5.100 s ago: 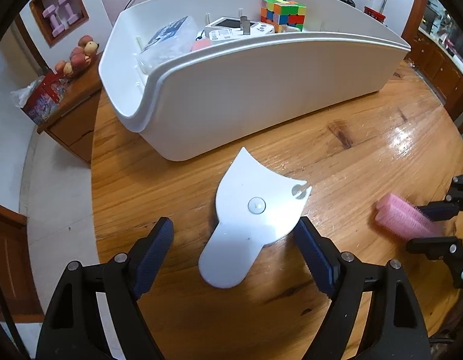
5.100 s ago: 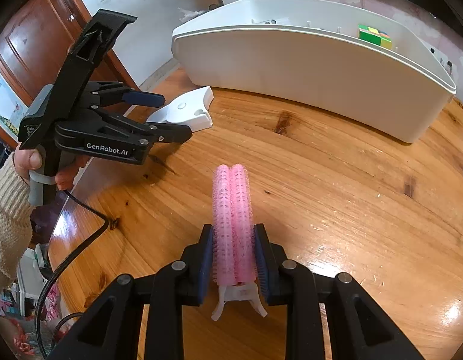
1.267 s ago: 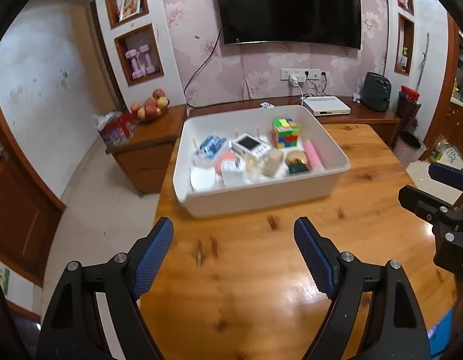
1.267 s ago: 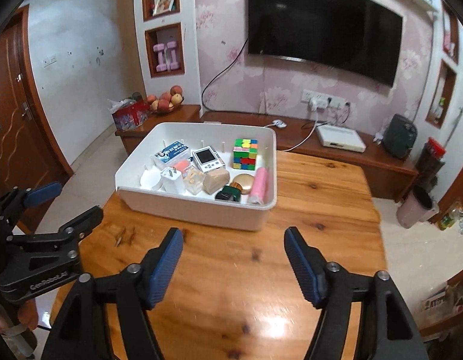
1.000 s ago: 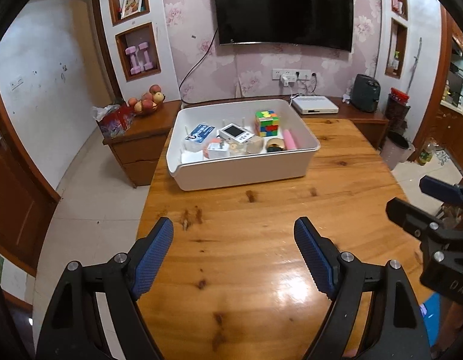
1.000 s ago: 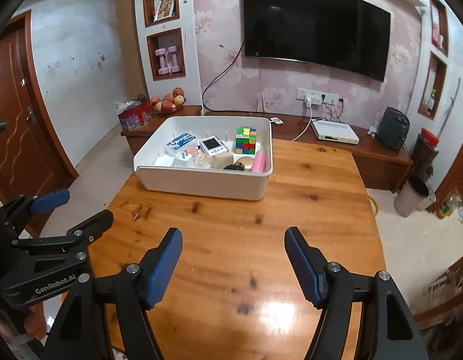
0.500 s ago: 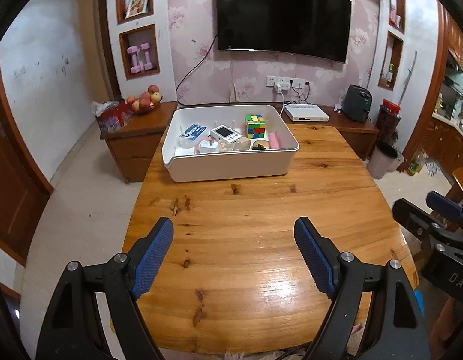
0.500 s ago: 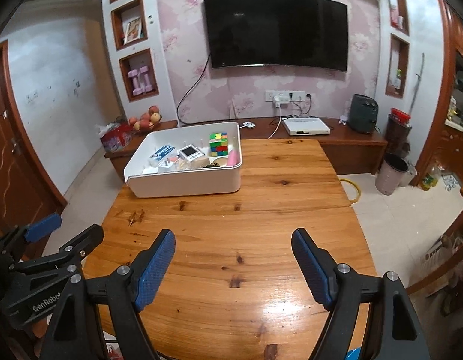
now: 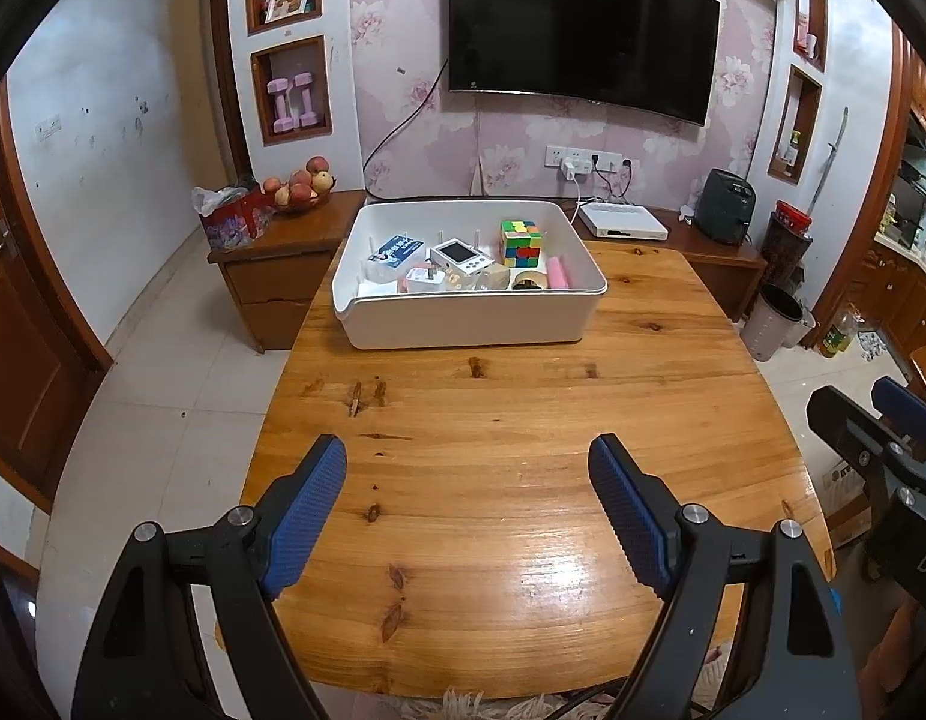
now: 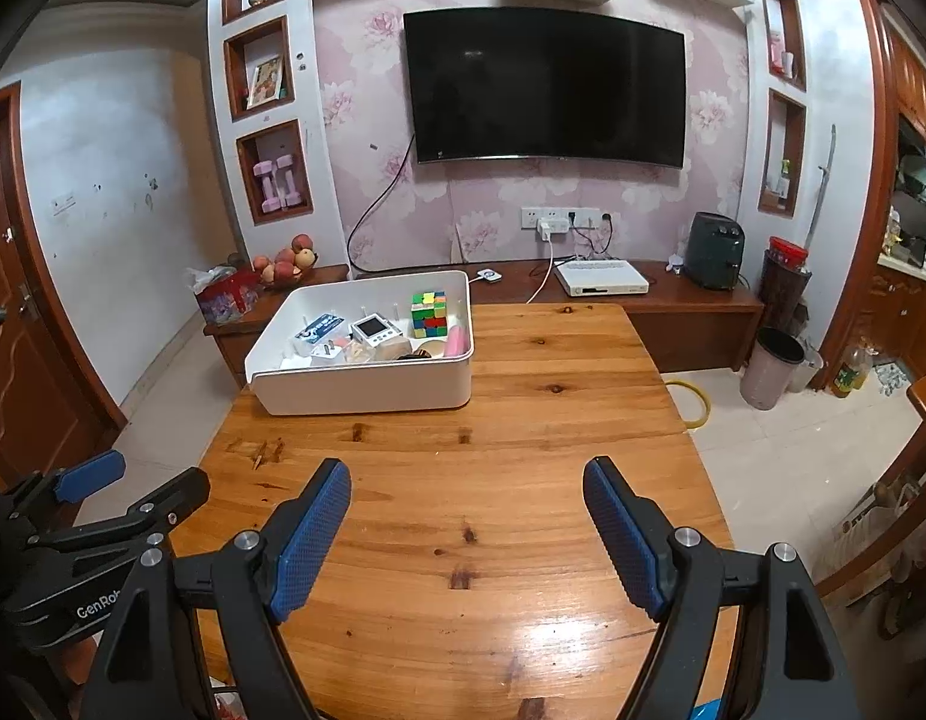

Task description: Organize rigid objects

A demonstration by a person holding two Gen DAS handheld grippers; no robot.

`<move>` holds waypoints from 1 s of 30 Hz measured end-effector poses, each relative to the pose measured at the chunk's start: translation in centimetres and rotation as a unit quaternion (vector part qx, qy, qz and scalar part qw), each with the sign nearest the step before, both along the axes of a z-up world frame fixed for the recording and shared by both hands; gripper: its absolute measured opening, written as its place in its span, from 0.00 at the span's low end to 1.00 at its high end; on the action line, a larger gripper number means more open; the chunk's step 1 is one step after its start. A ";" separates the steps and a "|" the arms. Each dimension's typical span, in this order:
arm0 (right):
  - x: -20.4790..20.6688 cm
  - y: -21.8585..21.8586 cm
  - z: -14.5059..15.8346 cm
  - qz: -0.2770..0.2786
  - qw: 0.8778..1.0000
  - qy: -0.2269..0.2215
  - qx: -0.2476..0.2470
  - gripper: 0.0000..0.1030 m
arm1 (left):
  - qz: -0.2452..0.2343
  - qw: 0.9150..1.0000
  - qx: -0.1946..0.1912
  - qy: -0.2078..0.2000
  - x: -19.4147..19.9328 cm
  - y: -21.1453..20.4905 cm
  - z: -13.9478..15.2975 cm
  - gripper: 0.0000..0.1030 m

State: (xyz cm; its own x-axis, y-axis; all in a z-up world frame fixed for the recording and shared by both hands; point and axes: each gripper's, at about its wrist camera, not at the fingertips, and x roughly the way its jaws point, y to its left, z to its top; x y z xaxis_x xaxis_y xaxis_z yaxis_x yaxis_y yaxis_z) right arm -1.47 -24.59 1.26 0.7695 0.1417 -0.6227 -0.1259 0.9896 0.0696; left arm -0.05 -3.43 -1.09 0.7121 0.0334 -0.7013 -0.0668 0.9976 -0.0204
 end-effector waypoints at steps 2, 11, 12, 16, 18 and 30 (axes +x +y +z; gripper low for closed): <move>0.0 -0.1 -0.1 0.000 1.000 0.004 0.000 0.78 | 0.000 1.000 -0.001 0.002 0.1 0.0 0.0 0.83; 0.4 0.0 -0.2 -0.001 1.000 0.005 -0.001 0.78 | 0.006 1.000 0.000 0.002 0.3 0.0 -0.2 0.83; 0.3 0.0 -0.1 -0.002 1.000 0.005 -0.001 0.78 | 0.007 1.000 0.001 0.001 0.3 0.0 -0.2 0.83; 0.4 -0.1 -0.1 -0.001 1.000 0.006 -0.001 0.78 | 0.009 1.000 0.003 0.000 0.3 0.0 -0.2 0.83; 0.5 -0.1 -0.1 -0.001 1.000 0.005 -0.002 0.78 | 0.009 1.000 0.002 0.000 0.3 0.1 -0.2 0.83; 1.1 0.1 -0.4 0.004 1.000 0.017 -0.001 0.78 | 0.011 1.000 -0.001 0.015 0.7 0.3 -0.4 0.83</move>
